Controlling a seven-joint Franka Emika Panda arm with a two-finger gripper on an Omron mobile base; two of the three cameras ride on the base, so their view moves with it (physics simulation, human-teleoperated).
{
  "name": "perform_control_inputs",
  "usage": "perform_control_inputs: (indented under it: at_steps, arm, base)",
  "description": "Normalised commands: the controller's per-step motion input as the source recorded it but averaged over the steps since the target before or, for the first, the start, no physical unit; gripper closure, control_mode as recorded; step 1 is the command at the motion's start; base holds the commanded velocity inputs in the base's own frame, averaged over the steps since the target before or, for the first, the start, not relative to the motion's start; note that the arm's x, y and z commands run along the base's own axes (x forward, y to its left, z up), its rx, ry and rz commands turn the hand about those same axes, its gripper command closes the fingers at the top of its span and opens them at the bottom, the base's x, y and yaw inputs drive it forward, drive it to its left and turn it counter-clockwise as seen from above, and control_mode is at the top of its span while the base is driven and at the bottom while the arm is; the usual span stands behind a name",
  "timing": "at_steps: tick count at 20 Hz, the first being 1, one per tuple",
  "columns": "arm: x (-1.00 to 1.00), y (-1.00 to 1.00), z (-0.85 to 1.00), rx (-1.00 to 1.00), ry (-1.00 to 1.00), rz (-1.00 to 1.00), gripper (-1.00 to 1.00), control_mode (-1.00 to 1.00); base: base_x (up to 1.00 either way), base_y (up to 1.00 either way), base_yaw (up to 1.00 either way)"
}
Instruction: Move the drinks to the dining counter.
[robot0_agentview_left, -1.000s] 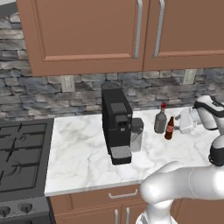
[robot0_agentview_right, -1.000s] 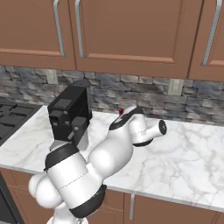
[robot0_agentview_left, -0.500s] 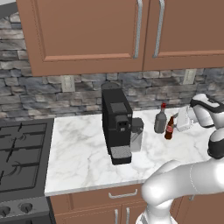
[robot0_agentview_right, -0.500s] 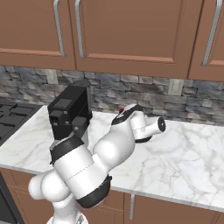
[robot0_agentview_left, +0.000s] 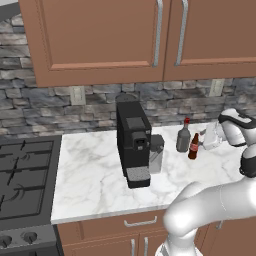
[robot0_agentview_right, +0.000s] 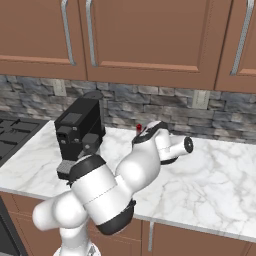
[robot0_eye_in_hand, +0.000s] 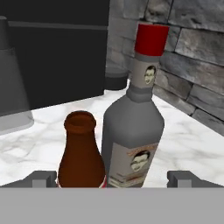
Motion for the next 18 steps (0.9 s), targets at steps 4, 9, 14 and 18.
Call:
perform_control_inputs:
  at_steps: [4, 9, 14, 18]
  arm:
    - [0.01, 0.09, 0.0, 0.0, 0.0, 0.0, -1.0, -1.0]
    - [-0.13, 0.26, 0.0, -0.03, 0.0, 0.0, -1.0, -1.0]
    - [-0.15, 0.26, 0.0, -0.04, 0.0, 0.0, -1.0, -1.0]
    - [0.0, 0.11, -0.02, -0.01, 0.0, 0.0, -1.0, -1.0]
  base:
    - [0.0, 0.0, 0.0]
    - [0.0, 0.0, 0.0]
    - [0.0, 0.0, 0.0]
    - [0.0, 0.0, 0.0]
